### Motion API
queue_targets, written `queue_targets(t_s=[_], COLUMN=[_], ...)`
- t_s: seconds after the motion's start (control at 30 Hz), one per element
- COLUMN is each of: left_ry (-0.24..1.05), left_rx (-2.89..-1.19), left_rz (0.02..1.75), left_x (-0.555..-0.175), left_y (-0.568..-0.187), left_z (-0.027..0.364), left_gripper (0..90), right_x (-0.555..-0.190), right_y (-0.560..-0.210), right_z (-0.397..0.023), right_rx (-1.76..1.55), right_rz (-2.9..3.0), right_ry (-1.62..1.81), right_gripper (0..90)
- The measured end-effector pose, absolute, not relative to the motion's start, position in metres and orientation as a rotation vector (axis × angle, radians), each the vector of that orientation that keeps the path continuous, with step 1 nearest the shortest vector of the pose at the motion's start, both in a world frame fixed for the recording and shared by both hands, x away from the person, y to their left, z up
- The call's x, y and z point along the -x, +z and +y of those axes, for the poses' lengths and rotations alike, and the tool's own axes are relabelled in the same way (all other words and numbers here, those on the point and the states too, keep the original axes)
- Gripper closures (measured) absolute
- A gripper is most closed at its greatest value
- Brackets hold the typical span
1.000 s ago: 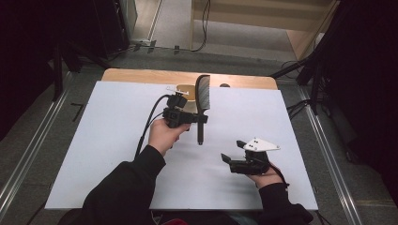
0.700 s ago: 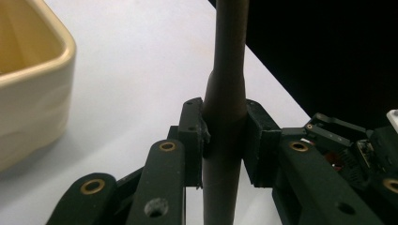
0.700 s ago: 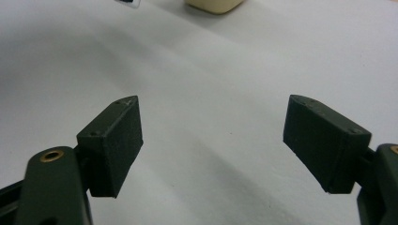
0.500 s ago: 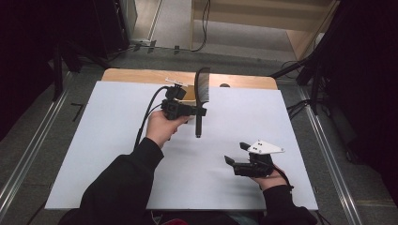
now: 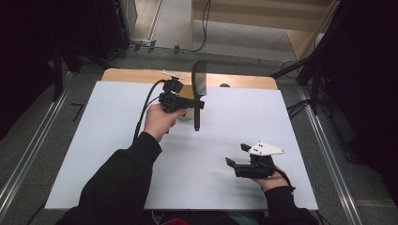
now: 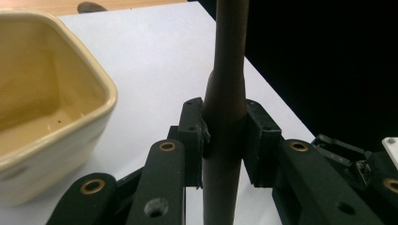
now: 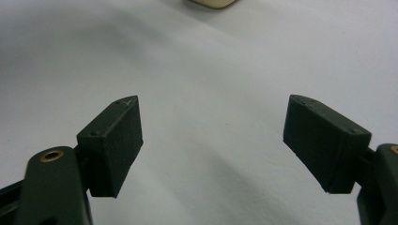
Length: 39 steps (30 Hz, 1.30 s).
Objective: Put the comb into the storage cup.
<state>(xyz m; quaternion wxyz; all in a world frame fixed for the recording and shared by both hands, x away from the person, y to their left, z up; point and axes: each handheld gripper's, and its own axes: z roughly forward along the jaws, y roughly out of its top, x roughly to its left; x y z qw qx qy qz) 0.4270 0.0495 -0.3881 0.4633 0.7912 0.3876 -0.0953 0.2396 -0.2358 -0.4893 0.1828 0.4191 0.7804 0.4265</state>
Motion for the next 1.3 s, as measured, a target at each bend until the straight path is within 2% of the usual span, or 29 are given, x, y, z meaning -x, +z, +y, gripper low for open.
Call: queue_targets(t_s=[1.3], left_ry=[-0.136], left_rx=[-1.880], left_rz=[0.957], left_x=[-0.468], left_y=[-0.358], left_z=[0.068], left_gripper=[72.4], right_x=[-0.236], right_y=[-0.489], right_z=[-0.239], right_rx=[-1.206], right_rz=[2.204], right_ry=[1.218], right_gripper=[18.5])
